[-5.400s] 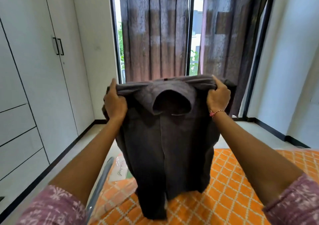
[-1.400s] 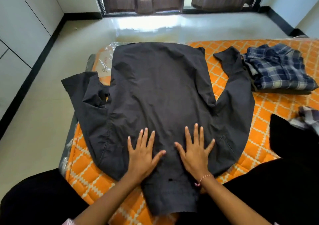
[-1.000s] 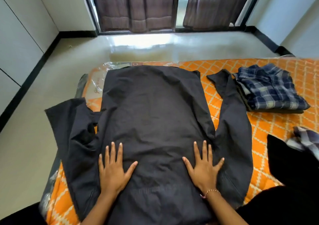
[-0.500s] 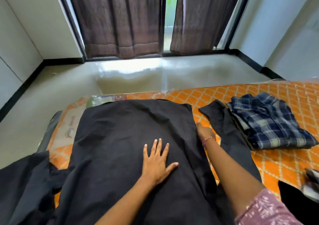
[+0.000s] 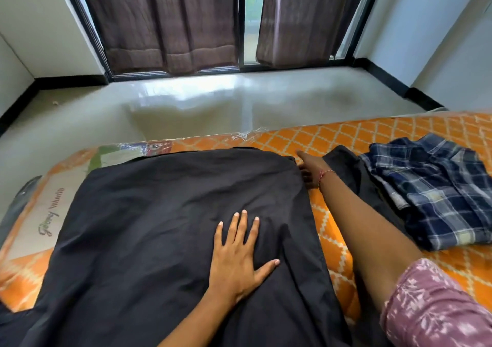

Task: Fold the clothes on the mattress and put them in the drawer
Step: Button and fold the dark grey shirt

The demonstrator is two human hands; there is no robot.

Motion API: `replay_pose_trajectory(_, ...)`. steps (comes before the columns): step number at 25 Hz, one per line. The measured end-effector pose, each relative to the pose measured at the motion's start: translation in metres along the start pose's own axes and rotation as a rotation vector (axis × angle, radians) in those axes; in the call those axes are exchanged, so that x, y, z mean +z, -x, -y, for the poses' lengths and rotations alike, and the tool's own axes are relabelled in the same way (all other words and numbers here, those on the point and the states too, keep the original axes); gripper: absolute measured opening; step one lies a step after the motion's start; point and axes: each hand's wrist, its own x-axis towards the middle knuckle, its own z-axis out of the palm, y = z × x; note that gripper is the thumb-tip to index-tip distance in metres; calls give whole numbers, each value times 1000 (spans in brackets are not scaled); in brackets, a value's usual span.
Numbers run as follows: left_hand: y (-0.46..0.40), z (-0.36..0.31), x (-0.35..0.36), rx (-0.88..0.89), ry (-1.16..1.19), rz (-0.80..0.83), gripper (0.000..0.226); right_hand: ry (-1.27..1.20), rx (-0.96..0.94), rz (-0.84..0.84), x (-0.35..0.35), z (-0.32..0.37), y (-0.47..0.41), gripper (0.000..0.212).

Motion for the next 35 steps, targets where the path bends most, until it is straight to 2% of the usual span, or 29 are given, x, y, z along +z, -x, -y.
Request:
replay_pose_trajectory(3,2,-1,1,-20,-4,37,84,-48,-80,70,8,13,-9,27)
replay_pose_trajectory(5,0,1,3,-15,-13,20,85,-122,-212,7,6,17,-15,23)
replay_pose_trajectory(6,-2,2,4,-11,-11,6,86,-56,-262,-65,1,16,-16,20)
replay_pose_trajectory(8,-2,1,6,-24,5,4,87,169,-318,-226,-9,7,-8,10)
replay_pose_trajectory(9,-1,0,6,-32,10,8,88,252,-333,-267,-14,-5,6,16)
replay_pose_trajectory(12,-7,0,-5,-41,-30,125,93,642,-283,-206,-33,-70,88,60)
replay_pose_trajectory(14,-7,-3,-16,-53,-5,232,89,955,-226,-134,-52,-128,149,73)
replay_pose_trajectory(15,0,-8,-22,-89,29,263,86,1091,-248,-121,-62,-152,181,71)
replay_pose_trajectory(17,42,-26,-27,-181,72,192,87,1281,-460,-150,-81,-174,219,57)
replay_pose_trajectory(18,72,-37,-30,-205,102,139,90,1352,-589,-217,-93,-177,222,52)
replay_pose_trajectory(19,104,-48,-31,-194,147,142,90,1396,-639,-306,-105,-177,221,48)
replay_pose_trajectory(21,145,-55,-31,-142,144,177,90,1441,-459,-371,-124,-175,214,40)
replay_pose_trajectory(23,159,-52,-33,-132,88,197,90,1429,-244,-420,-133,-181,205,32)
replay_pose_trajectory(24,164,-49,-35,-112,60,199,90,1400,-219,-472,-131,-181,204,27)
replay_pose_trajectory(25,167,-47,-36,-79,38,205,89,1374,-252,-516,-122,-180,204,21)
replay_pose_trajectory(26,171,-45,-37,-45,24,221,89,1338,-375,-528,-108,-179,206,17)
replay_pose_trajectory(28,182,-46,-36,-14,43,269,89,1232,-699,-390,-73,-189,209,31)
replay_pose_trajectory(29,186,-46,-35,-14,62,300,89,1200,-720,-278,-62,-195,209,39)
replay_pose_trajectory(30,189,-46,-35,-6,66,306,89,1189,-643,-240,-58,-197,205,41)
replay_pose_trajectory(31,190,-46,-36,3,63,284,89,1108,-553,-307,-61,-197,200,39)
replay_pose_trajectory(33,177,-51,-40,-5,59,270,86,773,-395,-488,-70,-183,186,38)
replay_pose_trajectory(34,167,-56,-40,-29,68,246,83,653,-334,-489,-70,-173,178,38)
replay_pose_trajectory(35,154,-63,-40,-48,69,205,81,662,-308,-428,-67,-162,170,36)
